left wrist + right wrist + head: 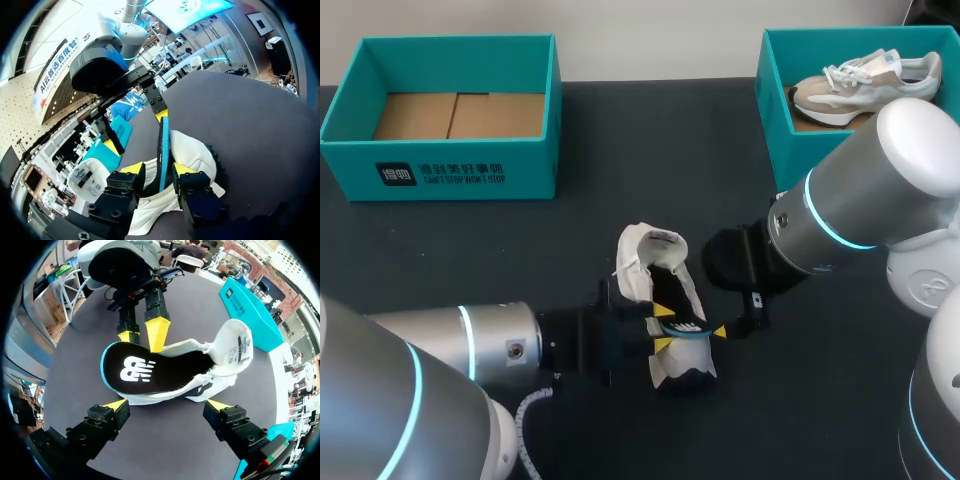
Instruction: Take the shoe out of the shoebox, open the shoe tongue, remove and reinsert the insole, then place the shoe into the shoebox
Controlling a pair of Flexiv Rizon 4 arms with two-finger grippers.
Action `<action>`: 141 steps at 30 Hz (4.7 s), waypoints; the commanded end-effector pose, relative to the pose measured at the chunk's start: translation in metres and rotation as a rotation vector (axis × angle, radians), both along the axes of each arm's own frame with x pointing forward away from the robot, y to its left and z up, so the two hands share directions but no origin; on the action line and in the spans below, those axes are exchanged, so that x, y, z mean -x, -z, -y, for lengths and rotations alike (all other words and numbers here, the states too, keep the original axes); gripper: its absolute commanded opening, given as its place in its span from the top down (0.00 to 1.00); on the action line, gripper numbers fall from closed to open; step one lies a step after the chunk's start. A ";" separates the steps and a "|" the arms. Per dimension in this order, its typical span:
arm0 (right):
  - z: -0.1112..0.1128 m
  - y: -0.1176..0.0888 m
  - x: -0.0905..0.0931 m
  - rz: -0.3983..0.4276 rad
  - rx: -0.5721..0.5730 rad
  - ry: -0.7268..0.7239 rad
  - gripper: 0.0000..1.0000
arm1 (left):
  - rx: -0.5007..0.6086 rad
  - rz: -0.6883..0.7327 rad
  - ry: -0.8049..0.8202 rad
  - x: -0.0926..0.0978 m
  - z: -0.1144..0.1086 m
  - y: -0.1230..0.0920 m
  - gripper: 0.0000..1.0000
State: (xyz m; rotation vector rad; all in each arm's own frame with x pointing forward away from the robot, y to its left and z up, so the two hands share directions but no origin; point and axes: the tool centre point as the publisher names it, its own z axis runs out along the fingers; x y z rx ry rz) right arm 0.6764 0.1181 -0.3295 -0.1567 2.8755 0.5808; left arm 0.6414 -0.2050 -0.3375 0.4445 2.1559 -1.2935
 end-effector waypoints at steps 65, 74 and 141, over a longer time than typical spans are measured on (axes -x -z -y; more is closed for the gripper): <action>0.000 0.001 0.001 0.002 -0.002 0.000 0.00 | -0.099 0.138 0.026 -0.016 -0.016 0.022 0.92; 0.000 0.001 0.001 0.002 -0.002 0.000 0.00 | 0.103 0.110 -0.025 -0.011 -0.020 -0.010 0.00; 0.000 0.001 0.001 0.002 -0.002 0.000 0.00 | 0.214 -0.675 -0.372 -0.045 -0.037 -0.125 0.00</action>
